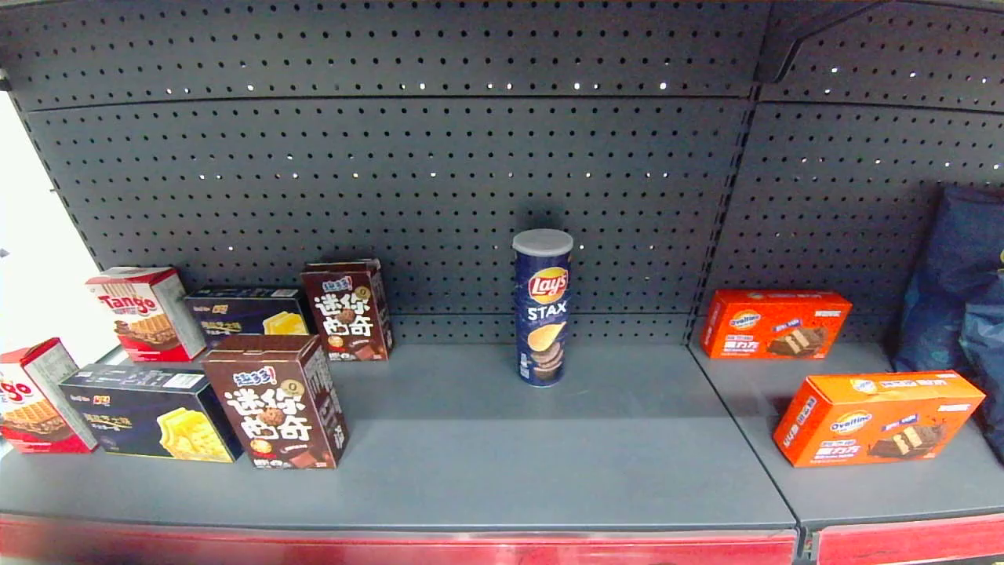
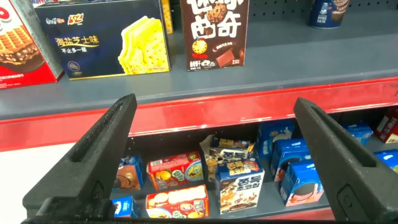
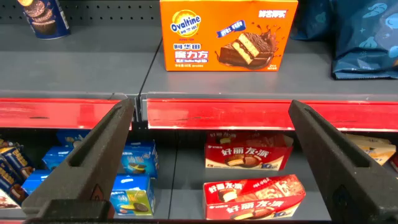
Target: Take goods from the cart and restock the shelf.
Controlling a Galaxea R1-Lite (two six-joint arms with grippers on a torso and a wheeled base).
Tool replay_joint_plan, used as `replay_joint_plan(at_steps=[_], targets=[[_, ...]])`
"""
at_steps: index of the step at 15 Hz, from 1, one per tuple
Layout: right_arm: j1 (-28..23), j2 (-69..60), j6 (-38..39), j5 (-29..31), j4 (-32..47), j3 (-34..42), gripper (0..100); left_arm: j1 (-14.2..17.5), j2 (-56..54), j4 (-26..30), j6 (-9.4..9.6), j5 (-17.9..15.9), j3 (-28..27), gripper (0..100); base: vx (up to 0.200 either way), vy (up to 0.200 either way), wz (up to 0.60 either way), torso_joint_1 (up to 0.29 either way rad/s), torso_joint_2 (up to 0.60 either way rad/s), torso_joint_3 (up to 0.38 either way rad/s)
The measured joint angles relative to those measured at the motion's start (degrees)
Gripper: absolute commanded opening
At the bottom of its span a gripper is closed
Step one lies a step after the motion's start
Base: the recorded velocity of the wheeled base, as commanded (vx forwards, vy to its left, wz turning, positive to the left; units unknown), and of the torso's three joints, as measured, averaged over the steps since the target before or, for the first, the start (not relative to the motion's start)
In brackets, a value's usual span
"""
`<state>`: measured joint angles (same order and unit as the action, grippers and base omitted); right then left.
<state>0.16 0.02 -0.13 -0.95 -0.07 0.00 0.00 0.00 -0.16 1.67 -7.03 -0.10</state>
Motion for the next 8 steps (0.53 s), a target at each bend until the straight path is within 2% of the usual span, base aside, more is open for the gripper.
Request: replay_joint_plan(at_steps=[8], targets=[[0.0,0.0,0.0,0.0,0.0,0.0,100,-0.1,0.0,0.0,0.1,-0.1,0.0,100,0.0,0.0,0.0,0.0,0.0,0.0]])
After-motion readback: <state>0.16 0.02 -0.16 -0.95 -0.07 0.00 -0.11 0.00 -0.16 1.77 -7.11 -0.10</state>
